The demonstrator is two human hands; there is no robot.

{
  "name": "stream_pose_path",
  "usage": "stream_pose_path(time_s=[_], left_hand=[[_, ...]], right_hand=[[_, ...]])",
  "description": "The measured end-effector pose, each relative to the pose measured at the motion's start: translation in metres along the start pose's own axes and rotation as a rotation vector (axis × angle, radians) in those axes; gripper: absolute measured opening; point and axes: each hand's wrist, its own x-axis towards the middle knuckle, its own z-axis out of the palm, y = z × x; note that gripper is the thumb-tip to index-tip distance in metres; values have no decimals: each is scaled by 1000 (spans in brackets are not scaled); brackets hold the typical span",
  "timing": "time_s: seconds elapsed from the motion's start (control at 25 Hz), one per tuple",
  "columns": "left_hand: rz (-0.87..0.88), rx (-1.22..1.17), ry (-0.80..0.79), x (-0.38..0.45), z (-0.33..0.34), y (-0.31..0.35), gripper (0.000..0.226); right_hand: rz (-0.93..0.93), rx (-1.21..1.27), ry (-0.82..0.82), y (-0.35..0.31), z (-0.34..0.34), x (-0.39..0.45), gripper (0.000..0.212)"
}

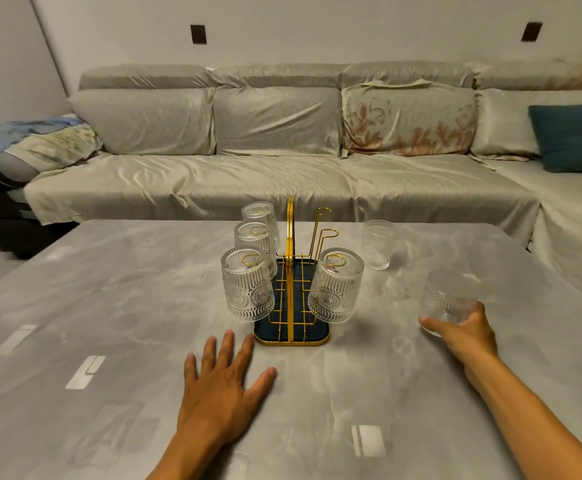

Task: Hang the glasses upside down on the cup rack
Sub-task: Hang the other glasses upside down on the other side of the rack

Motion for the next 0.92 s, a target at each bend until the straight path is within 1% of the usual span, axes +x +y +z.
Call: stream_pose_path(time_s=[0.04,0.16,0.2,0.28,0.44,0.52,0.64,0.76,0.92], left_hand=[[-5,-6,-4,0,-1,0,88],[10,-11,-1,3,2,-1,88],[14,-17,7,2,3,-1,88],[23,-22,16,3,2,-2,86],[19,-27,24,3,2,-3,86],[9,-38,26,4,3,-2,87],[7,-34,6,4,4,-2,88],[-2,-32,-11,6,2,-2,88],[-5,-15,-26,4,0,0,90]], right_hand=[[-3,52,-42,-3,-2,-4,79],[-72,127,-135,-34,-17,-16,55],[-121,137,-141,-51,-23,-19,57],[-253,159,-129,-93,-34,-28,71],[-461,176,-36,-182,-33,-41,74],[-527,110,-3,-214,-18,-41,72],[-579,-44,-54,-240,13,-40,57],[-613,-122,-72,-244,39,-40,49],[-727,-297,-73,-235,60,-41,49]])
